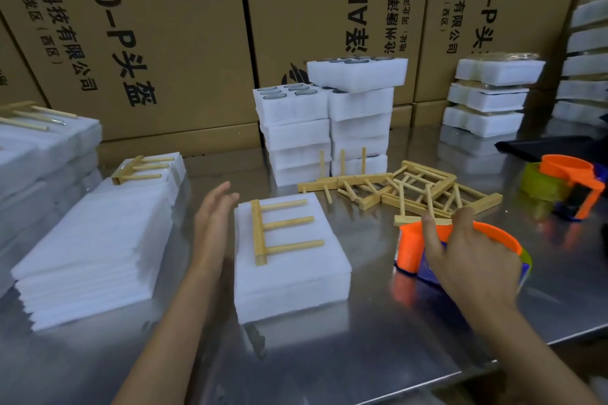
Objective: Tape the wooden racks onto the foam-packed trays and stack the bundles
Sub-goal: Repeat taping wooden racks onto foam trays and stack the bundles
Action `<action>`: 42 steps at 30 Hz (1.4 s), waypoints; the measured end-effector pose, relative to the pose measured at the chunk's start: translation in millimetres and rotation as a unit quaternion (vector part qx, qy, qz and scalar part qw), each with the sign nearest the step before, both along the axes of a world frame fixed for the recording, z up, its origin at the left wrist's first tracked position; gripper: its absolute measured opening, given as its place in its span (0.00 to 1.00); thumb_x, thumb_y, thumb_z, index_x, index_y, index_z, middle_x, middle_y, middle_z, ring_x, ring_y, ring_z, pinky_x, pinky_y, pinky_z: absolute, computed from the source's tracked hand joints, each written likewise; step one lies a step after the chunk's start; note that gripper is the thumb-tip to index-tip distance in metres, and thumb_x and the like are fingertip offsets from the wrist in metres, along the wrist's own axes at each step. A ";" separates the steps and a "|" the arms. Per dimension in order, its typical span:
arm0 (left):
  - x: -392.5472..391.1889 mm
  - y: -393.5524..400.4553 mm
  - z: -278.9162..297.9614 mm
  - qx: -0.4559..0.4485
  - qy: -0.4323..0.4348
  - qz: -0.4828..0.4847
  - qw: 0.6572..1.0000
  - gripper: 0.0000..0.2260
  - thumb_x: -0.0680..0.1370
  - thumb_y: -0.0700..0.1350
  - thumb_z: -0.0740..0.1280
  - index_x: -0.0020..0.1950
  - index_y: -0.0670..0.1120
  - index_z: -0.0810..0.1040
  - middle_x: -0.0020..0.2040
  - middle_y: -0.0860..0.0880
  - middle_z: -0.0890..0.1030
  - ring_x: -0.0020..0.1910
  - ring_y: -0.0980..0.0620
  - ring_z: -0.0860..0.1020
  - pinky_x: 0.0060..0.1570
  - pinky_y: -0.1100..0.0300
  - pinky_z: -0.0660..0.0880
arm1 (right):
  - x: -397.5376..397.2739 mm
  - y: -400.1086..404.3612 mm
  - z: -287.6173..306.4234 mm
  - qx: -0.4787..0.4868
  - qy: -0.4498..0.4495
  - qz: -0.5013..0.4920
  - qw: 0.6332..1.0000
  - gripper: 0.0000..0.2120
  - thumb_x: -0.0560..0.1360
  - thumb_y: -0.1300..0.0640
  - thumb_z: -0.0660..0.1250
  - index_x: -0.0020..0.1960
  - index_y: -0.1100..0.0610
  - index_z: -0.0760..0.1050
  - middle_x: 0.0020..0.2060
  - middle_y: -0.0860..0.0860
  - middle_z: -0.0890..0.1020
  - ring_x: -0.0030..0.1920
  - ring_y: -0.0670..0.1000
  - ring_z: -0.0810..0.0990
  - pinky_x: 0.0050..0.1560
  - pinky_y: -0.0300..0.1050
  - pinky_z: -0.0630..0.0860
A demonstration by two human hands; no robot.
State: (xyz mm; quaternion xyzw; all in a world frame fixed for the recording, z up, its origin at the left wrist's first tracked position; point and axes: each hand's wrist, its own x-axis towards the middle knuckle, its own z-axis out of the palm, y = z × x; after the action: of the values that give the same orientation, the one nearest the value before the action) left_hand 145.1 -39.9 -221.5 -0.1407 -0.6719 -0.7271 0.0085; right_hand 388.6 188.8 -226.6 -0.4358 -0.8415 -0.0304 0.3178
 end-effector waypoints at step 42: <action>139.5 7.0 79.2 -0.043 0.037 -0.320 0.946 0.16 0.76 0.54 0.63 0.57 0.50 0.86 0.61 0.55 0.83 0.64 0.56 0.78 0.67 0.49 0.72 | -42.2 -33.4 73.9 -0.091 0.407 0.440 0.795 0.18 0.79 0.52 0.51 0.36 0.56 0.72 0.30 0.50 0.75 0.32 0.52 0.72 0.33 0.50 0.67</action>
State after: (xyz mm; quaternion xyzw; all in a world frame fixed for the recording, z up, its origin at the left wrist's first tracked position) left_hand 284.6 -32.9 -142.3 -0.3752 -0.6215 -0.6562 -0.2057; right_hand 346.3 155.4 -152.7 -0.0179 -0.7345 0.3697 0.5688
